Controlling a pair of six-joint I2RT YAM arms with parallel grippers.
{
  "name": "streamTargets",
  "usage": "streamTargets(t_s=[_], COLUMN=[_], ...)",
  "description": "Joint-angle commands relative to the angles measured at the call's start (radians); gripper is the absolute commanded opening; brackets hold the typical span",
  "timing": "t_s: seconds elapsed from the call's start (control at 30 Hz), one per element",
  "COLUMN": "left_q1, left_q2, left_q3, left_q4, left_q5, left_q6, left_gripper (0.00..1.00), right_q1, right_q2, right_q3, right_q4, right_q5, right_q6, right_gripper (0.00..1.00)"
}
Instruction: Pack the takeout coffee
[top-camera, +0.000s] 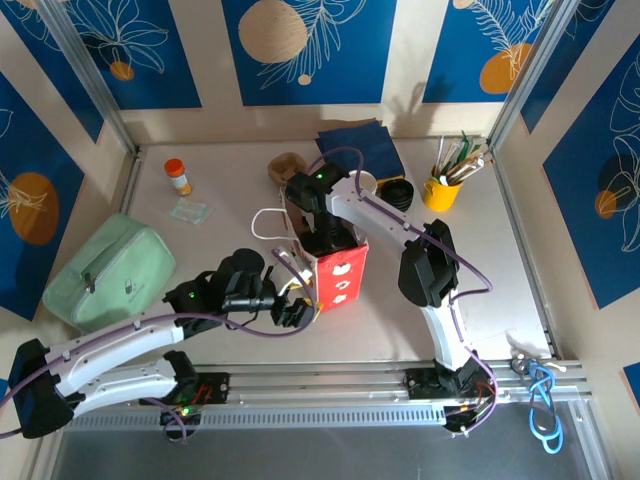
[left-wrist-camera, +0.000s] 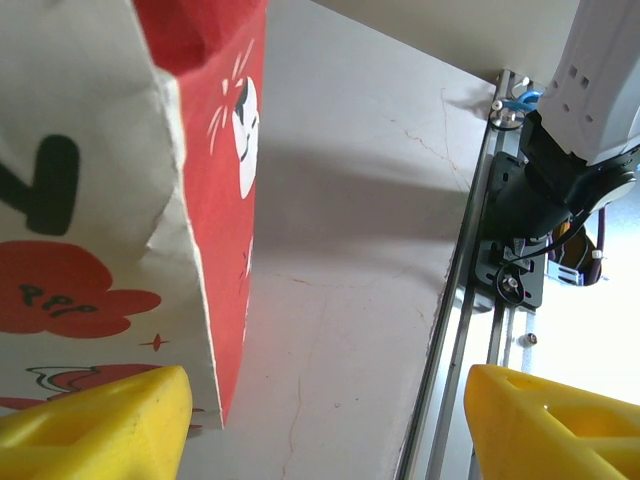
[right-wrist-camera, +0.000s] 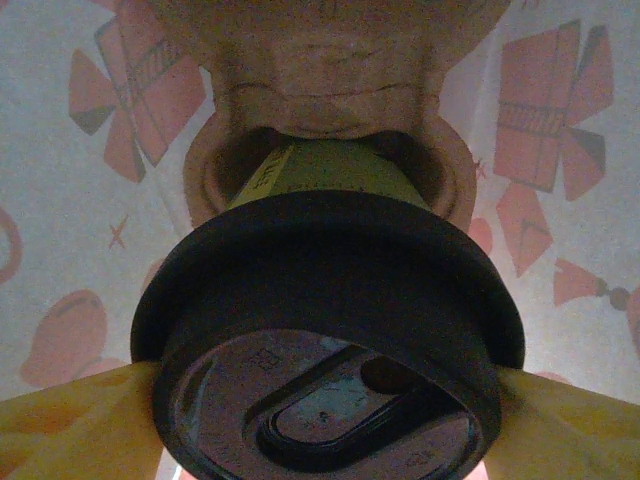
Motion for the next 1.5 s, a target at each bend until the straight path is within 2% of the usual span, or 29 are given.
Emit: streamTargets(t_s=[0.0, 0.33, 0.37, 1.47], left_q1=[-0.015, -0.016, -0.016, -0.021], left_q2=[-0.010, -0.015, -0.017, -0.018], left_q3=[0.006, 0.001, 0.000, -0.009], left_q4=[-0.001, -0.004, -0.002, 0.003], left_q5=[-0.009, -0.014, -0.014, -0.025], left_q6=[0.000, -0.002, -0.002, -0.003], left_gripper=[0.72, 0.73, 0.73, 0.73], right_q1=[0.004, 0.003, 0.003, 0.018], right_q2=[-0.036, -0.062, -0.064, -0.061], right_q3=[0.028, 0.019, 0.018, 0.050], right_q4=[-0.006, 0.007, 0.008, -0.021], right_q5=[-0.016, -0.029, -0.029, 0.001], right_q6=[-0.010, 0.002, 0.003, 0.017], right_gripper=[0.80, 0.90, 1.00, 1.00])
